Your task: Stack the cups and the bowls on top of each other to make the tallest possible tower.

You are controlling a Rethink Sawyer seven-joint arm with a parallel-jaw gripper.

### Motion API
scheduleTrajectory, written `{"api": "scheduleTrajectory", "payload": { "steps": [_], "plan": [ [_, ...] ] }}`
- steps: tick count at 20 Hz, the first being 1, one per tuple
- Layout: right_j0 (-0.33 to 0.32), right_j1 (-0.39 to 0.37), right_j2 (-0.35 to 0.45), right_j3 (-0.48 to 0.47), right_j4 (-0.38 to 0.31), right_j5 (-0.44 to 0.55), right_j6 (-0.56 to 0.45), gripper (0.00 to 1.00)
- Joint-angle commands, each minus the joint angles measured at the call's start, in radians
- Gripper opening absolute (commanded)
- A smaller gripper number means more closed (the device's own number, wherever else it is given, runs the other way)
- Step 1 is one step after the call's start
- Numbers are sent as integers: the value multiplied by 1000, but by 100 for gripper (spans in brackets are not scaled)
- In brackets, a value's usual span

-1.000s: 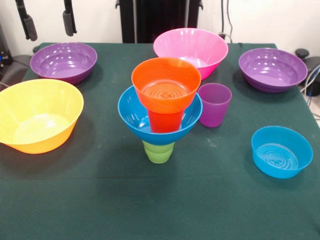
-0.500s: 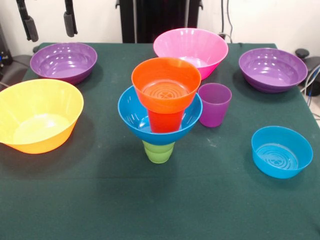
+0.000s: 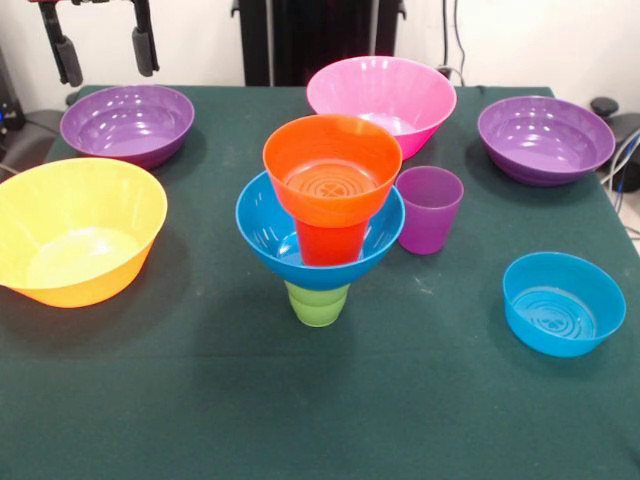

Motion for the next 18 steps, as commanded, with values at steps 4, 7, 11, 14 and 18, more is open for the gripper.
{"api": "scheduleTrajectory", "payload": {
  "steps": [4,7,11,14,18],
  "plan": [
    [-18,31,62,151,-61,-81,-211,100],
    [-42,31,74,150,-65,-69,-253,100],
    [-66,35,79,147,-79,-50,-269,100],
    [-63,55,68,147,-89,-130,-173,100],
    [-56,66,63,157,-105,-198,-118,100]
  ]
}}
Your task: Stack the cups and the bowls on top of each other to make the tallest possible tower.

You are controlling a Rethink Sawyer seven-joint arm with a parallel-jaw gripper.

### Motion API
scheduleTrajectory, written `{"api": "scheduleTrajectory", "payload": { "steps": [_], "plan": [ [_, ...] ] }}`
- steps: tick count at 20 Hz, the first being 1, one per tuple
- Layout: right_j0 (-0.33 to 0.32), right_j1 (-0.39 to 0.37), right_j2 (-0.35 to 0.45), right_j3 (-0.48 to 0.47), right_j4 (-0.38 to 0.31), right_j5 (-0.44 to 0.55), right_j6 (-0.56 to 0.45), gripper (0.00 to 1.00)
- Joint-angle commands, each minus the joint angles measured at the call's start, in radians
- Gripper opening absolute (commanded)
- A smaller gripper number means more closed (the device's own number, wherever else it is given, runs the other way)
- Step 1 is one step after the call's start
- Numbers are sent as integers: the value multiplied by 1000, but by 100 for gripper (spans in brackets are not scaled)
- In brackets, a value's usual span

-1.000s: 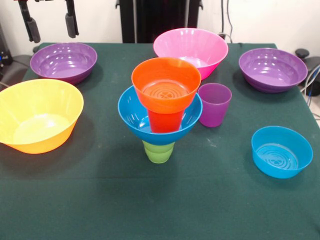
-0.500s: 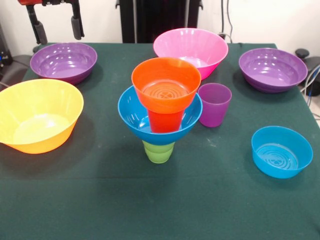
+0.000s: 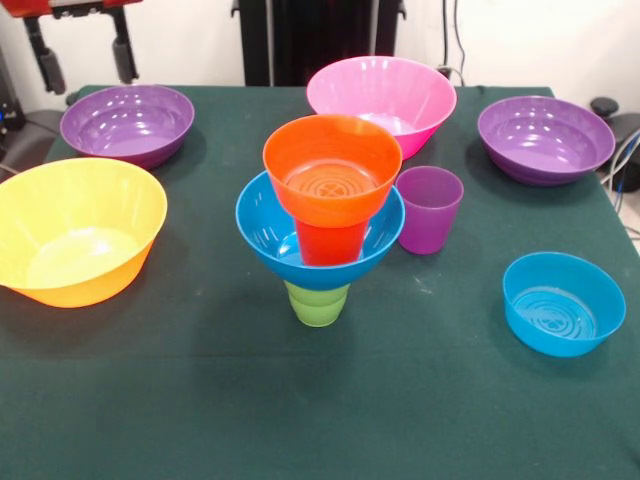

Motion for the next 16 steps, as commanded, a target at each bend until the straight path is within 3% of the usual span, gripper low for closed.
{"api": "scheduleTrajectory", "payload": {
  "steps": [1,7,16],
  "plan": [
    [15,60,35,102,-85,-148,-112,100],
    [15,75,38,127,-103,-224,-121,100],
    [48,107,25,113,-121,-235,-102,100]
  ]
}}
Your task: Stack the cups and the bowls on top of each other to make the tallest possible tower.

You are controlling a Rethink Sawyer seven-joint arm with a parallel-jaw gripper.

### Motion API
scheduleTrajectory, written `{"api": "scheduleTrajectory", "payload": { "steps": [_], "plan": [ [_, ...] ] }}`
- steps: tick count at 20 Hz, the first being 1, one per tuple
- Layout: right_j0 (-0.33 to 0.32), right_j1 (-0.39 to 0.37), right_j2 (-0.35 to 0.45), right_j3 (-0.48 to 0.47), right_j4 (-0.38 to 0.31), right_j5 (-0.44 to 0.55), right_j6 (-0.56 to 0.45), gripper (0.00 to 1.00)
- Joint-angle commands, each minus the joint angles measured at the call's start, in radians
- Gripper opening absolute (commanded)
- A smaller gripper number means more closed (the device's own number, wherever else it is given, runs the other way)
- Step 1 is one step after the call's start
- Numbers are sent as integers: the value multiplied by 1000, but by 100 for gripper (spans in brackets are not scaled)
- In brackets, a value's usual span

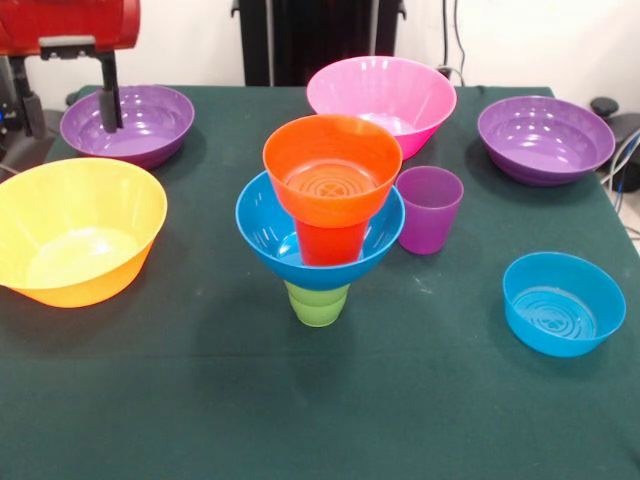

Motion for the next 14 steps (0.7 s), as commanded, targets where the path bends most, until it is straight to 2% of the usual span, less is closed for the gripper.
{"api": "scheduleTrajectory", "payload": {
  "steps": [1,9,14],
  "plan": [
    [41,88,23,82,-75,-25,-102,100],
    [48,117,4,59,-83,11,-97,100],
    [71,116,-30,34,-114,63,-96,100]
  ]
}}
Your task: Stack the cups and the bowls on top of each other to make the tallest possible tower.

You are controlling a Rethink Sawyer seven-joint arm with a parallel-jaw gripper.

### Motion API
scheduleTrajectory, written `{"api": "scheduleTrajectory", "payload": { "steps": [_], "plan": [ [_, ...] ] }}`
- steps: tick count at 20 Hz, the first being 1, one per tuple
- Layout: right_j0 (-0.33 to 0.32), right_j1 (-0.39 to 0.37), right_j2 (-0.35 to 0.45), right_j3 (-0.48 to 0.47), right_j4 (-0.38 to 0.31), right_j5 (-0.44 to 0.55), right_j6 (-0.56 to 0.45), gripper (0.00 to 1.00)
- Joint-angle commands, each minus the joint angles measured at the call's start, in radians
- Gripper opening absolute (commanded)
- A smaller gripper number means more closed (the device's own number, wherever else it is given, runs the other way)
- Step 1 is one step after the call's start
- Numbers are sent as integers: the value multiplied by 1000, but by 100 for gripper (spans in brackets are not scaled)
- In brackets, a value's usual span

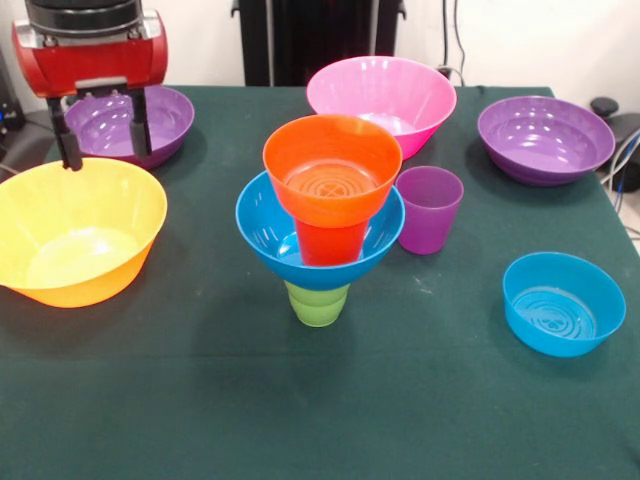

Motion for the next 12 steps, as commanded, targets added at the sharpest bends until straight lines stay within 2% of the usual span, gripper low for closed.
{"api": "scheduleTrajectory", "payload": {
  "steps": [1,12],
  "plan": [
    [63,58,-33,33,-109,71,-97,100],
    [73,71,-55,27,-133,91,-104,100]
  ]
}}
